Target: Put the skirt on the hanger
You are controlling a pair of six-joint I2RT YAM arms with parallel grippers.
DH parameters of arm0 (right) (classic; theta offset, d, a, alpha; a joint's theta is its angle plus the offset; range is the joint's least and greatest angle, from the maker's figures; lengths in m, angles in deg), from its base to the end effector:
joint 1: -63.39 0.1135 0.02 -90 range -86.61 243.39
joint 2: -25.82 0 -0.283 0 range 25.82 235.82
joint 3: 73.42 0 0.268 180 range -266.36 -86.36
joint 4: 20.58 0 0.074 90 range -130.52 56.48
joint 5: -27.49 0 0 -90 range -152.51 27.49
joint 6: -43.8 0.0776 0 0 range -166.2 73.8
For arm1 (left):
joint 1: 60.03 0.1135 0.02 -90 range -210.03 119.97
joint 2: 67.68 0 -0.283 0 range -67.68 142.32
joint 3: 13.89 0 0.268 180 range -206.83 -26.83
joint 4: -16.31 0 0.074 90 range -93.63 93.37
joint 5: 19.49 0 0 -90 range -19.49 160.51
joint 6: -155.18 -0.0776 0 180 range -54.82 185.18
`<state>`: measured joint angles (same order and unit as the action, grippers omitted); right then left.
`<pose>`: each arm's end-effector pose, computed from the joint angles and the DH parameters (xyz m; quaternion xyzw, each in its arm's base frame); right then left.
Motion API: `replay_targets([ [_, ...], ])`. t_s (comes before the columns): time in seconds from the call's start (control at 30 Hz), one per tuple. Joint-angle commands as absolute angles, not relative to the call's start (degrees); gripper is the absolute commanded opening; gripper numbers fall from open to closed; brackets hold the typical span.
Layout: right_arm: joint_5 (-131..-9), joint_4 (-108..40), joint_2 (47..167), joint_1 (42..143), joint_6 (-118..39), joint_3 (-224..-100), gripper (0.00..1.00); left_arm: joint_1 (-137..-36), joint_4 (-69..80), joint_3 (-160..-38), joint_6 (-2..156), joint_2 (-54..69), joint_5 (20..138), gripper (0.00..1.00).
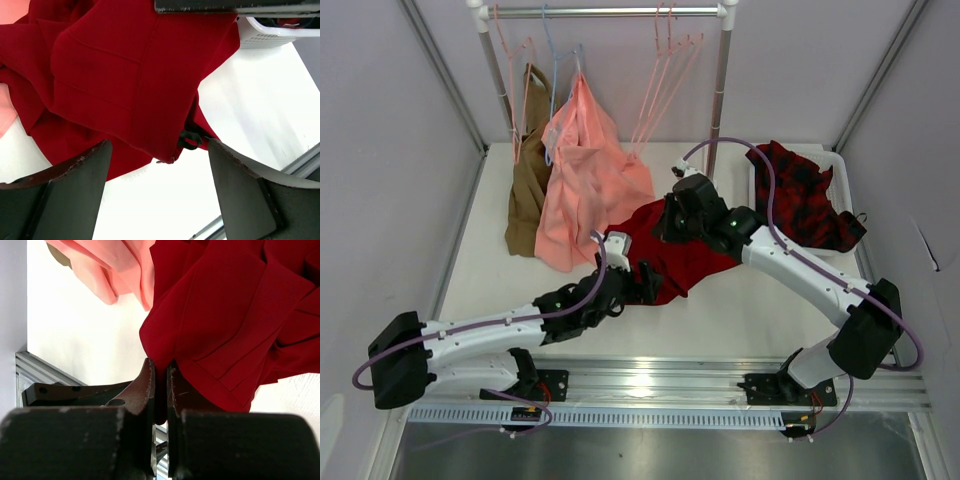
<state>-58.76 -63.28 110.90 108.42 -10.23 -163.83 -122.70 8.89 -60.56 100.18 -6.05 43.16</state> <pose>0.2742 0.2673 0.3284 -0.0563 0.8942 0.2654 0.3560 0.1587 -0.2294 0.2389 0.0653 0.8154 -0.2777 0.5038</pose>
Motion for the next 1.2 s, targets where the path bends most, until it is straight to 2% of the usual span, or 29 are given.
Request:
replay_targets([
  [0.0,-59.52,-62.08,111.25,108.83,-10.69,-167.13,0.0,-123.39,12.43,-61.45,99.89,-5.28,41.16,0.85],
  [0.23,-59.7,-62.17,111.17,108.91,-10.87,-167.13,0.0,-123.31,8.12,-67.16,101.21,1.84,37.56,0.85],
  [0.33,-59.7,-62.34,111.25,108.83,-10.87,-167.22,0.0,-123.31,6.98,-68.4,101.91,2.99,36.15,0.81],
  [0.43,-59.35,-62.61,111.08,108.83,-11.13,-167.04,0.0,-123.31,7.24,-67.52,102.09,1.49,35.19,0.72],
  [0.53,-59.0,-62.87,110.9,108.91,-11.13,-166.69,0.0,-123.31,5.93,-66.91,101.57,-0.52,34.22,0.58],
  [0.57,-58.82,-62.96,110.81,108.92,-11.13,-166.6,0.0,-123.31,5.66,-66.73,101.39,-1.14,33.95,0.46],
  [0.63,-58.82,-62.87,110.81,108.91,-11.13,-166.34,0.0,-123.31,4.79,-66.03,100.86,-2.63,33.78,0.36],
  [0.67,-58.73,-62.79,110.9,108.83,-11.04,-166.25,0.0,-123.31,4.43,-66.03,100.68,-2.9,33.6,0.27],
  [0.73,-58.64,-62.79,110.81,108.83,-11.13,-165.99,0.0,-123.31,3.82,-65.94,100.07,-3.25,33.6,0.16],
  [0.77,-58.56,-62.52,110.81,108.83,-11.04,-165.72,0.0,-123.31,3.81,-65.94,99.81,-3.6,33.6,0.01],
  [0.87,-57.77,-63.57,111.16,108.83,-11.39,-165.72,0.01,-123.31,3.73,-66.81,97.61,-4.05,35.53,0.0],
  [0.93,-55.84,-64.89,111.78,109.0,-11.75,-165.46,0.24,-123.22,0.84,-68.04,96.38,-3.43,37.2,0.0],
  [0.97,-54.87,-65.94,111.78,109.35,-11.75,-164.76,0.46,-123.13,-1.0,-69.18,96.03,-3.08,37.81,0.0],
  [1.07,-50.31,-66.74,109.15,110.23,-11.49,-162.13,0.76,-122.09,-4.0,-71.12,95.67,-1.68,40.88,0.0],
  [1.17,-47.49,-67.44,104.32,110.67,-8.85,-157.47,0.77,-120.5,-4.71,-71.83,96.9,-0.53,45.19,0.0],
])
